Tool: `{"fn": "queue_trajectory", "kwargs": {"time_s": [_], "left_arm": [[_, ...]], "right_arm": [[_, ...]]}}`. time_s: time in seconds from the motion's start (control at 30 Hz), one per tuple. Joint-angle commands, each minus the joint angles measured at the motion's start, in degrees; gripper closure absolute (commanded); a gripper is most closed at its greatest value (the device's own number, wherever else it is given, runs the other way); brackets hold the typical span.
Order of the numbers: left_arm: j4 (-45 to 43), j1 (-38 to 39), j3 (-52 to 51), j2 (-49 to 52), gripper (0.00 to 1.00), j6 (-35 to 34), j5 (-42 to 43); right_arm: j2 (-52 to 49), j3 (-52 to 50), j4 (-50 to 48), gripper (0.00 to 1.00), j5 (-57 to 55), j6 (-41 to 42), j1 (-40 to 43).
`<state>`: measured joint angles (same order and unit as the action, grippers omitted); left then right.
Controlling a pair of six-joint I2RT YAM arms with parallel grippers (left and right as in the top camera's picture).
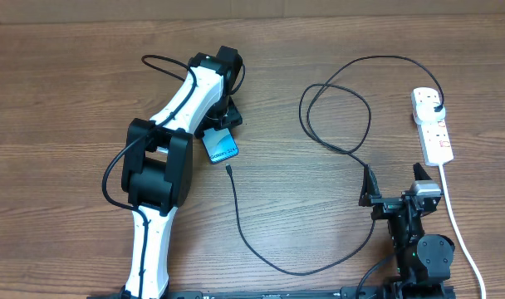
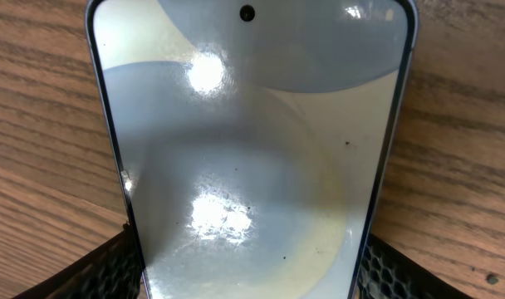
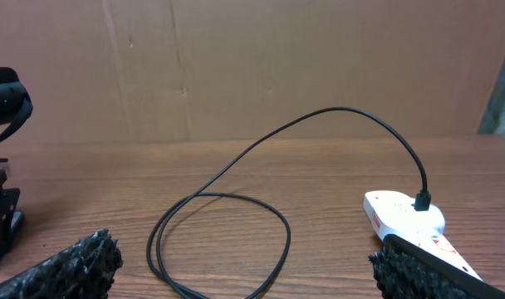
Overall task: Plug charger to phone and switch on socket
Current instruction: 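Hold the phone raised with the left gripper, bottom edge down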
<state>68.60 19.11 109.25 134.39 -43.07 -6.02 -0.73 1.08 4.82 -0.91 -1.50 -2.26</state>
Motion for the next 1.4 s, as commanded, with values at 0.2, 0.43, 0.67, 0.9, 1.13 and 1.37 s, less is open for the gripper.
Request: {"fn": "queue_trajectory", "kwargs": {"time_s": [0.2, 0.43, 0.67, 0.9, 1.13, 1.37], "left_arm": [[0.2, 0.3, 2.3, 0.7, 0.46, 1.1, -1.2], [-6.4, 0.2, -2.4, 0.9, 0.41, 1.1, -3.1], [-17.6, 0.0, -11.8, 1.0, 0.41, 2.3, -1.7], [-25.1, -0.5, -19.2, 1.0, 0.38, 3.3, 2.3], [-26.9, -1.6, -22.1, 1.3, 0.43, 3.9, 6.4], [-23.3, -3.5, -18.7, 1.2, 0.51, 4.6, 9.5]], "right_arm": [[0.6, -0.6, -0.2, 0.0, -0.7, 0.1, 0.1], [0.6, -0.6, -0.2, 0.0, -0.7, 0.1, 0.1], [0.6, -0.6, -0.2, 0.0, -0.7, 0.1, 0.1], [0.6, -0.6, -0.2, 0.0, -0.7, 0.1, 0.1], [0.6, -0.6, -0.2, 0.0, -0.7, 0.1, 0.1], [0.6, -0.6, -0.2, 0.0, -0.7, 0.1, 0.1]]}}
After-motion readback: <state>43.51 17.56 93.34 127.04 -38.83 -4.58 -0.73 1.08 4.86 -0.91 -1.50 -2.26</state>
